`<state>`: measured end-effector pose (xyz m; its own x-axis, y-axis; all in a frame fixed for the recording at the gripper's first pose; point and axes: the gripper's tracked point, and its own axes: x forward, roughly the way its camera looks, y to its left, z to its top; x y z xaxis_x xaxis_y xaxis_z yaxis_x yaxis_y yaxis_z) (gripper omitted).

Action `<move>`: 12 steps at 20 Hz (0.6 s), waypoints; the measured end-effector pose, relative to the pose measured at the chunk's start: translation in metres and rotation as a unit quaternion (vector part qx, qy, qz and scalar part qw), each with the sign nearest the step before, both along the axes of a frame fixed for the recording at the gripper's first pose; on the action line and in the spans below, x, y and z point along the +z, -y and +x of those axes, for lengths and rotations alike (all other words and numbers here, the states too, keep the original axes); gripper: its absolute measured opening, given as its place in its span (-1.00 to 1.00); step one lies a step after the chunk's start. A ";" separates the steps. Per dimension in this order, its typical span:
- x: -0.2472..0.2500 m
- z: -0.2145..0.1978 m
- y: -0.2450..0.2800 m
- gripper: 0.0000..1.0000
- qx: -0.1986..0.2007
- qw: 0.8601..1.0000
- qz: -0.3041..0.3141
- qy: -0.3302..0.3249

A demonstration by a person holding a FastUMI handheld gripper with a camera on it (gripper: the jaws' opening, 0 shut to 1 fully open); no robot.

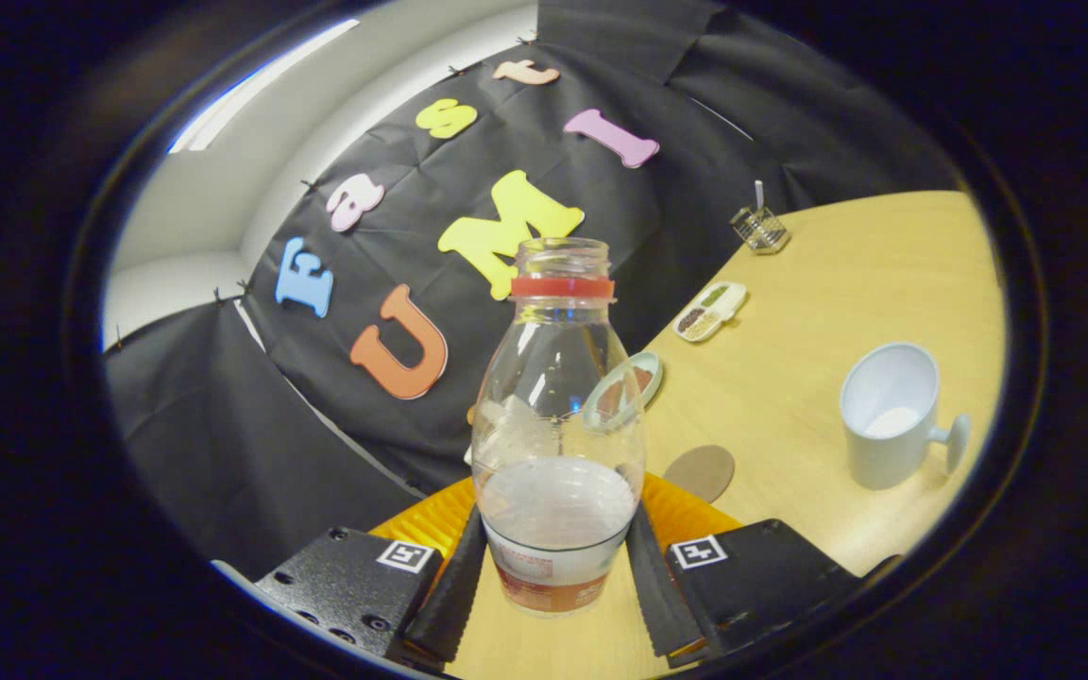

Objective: Take the bottle from table, then pour the juice into the cup, finally place the bottle on the coaster

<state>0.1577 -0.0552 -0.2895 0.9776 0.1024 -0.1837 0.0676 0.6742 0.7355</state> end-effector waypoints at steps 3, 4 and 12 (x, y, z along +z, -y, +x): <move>0.002 0.002 -0.007 0.52 0.011 0.995 0.094 0.010; 0.000 0.005 -0.008 0.52 0.010 0.993 0.113 0.009; -0.005 0.000 0.008 0.52 -0.022 0.978 0.209 0.003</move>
